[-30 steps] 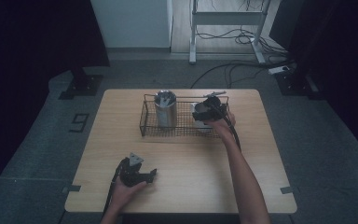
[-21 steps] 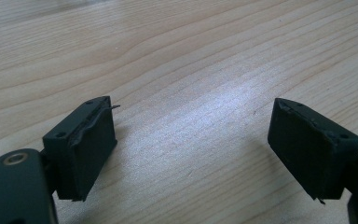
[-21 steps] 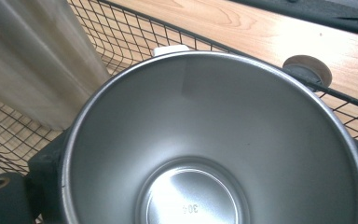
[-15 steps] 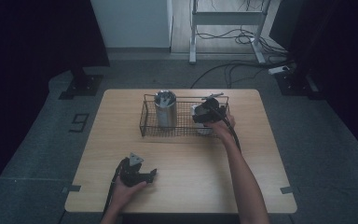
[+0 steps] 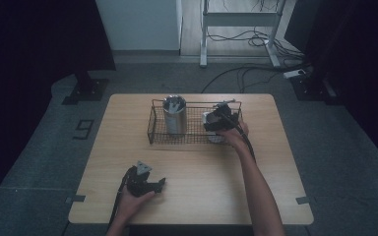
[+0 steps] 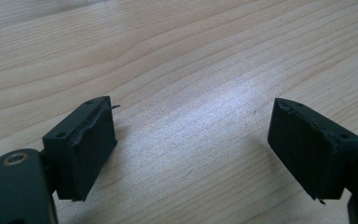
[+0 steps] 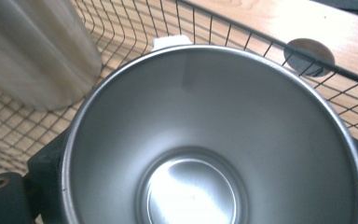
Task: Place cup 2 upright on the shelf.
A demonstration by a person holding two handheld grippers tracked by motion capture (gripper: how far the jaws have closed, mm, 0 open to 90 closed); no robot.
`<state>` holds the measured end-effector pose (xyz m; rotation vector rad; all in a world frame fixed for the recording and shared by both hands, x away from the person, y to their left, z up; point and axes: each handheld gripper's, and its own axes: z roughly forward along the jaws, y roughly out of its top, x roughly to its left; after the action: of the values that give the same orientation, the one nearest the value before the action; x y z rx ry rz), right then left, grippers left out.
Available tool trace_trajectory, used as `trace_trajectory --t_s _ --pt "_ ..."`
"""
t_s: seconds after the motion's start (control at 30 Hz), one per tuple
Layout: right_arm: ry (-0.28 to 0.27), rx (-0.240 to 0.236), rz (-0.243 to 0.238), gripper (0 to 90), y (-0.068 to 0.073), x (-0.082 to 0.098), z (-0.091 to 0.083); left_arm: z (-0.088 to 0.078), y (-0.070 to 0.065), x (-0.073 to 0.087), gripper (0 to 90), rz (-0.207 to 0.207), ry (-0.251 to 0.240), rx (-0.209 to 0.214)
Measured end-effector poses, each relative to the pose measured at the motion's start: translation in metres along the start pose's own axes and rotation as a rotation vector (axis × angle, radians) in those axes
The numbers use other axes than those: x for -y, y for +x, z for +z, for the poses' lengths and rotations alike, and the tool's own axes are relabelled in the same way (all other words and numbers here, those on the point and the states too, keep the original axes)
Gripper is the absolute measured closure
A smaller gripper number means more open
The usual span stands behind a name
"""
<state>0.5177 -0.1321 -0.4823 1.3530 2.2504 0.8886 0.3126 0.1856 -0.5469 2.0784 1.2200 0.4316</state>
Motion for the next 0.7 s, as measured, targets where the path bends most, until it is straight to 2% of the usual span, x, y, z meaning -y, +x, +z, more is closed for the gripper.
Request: trace_trajectory --t_s 0.13,0.3,0.5,0.7 --pt "0.041 0.023 -0.025 5.6 0.001 0.001 -0.003 0.000 0.000 0.000 15.0 0.000 0.000 -0.001" --pt "0.062 0.020 -0.008 4.4 -0.001 0.003 -0.006 0.000 0.000 0.000 15.1 0.002 0.001 -0.003" --pt "-0.007 0.009 0.010 0.4 -0.001 -0.001 -0.016 0.000 0.000 0.000 15.0 0.002 0.001 -0.003" --pt "-0.042 0.017 0.028 0.0 0.000 -0.002 -0.023 0.000 0.000 0.000 15.1 0.002 0.001 -0.003"
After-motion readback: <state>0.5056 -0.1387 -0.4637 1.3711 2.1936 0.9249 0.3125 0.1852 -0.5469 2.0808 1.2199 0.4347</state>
